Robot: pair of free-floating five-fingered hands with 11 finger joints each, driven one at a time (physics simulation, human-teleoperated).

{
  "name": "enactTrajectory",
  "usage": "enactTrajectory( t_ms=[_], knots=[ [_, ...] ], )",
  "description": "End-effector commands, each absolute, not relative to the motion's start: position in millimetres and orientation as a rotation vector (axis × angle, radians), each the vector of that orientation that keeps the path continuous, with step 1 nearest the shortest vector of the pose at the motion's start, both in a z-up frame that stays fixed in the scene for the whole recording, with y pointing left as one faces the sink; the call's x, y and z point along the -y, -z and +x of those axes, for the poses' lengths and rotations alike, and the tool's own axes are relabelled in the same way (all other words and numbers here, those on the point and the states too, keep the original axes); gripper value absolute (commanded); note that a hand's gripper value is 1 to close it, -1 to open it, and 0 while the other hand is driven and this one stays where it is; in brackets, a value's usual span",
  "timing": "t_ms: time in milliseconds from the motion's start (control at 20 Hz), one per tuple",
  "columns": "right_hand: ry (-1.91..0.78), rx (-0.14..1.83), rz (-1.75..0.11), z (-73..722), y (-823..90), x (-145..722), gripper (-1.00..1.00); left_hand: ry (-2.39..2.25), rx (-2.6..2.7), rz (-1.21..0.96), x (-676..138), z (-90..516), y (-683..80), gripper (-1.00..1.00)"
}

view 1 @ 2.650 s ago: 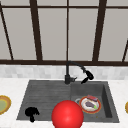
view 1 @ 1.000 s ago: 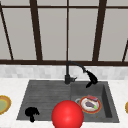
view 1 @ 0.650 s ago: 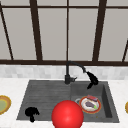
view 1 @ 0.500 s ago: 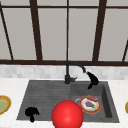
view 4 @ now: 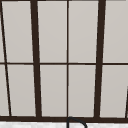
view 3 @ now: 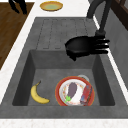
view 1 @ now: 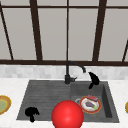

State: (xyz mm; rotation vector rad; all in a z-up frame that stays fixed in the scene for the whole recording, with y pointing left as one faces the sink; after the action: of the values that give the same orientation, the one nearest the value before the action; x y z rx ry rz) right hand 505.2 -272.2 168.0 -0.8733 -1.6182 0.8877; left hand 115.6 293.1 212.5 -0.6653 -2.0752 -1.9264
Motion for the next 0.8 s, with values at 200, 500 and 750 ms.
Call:
enactTrajectory(
  t_ms=[200,500,750],
  knots=[
    [-0.897,1.474,-1.03,505.0,-166.3,275.3,-1.0,1.926,2.075,-0.665,-293.1,115.6,-212.5,0.0],
    [-0.889,1.381,-1.026,497.3,-159.9,275.4,-1.0,1.926,2.075,-0.665,-293.1,115.6,-212.5,0.0],
    [-0.874,1.312,-1.081,495.9,-153.4,275.3,-1.0,1.926,2.075,-0.665,-293.1,115.6,-212.5,0.0]
  ],
)
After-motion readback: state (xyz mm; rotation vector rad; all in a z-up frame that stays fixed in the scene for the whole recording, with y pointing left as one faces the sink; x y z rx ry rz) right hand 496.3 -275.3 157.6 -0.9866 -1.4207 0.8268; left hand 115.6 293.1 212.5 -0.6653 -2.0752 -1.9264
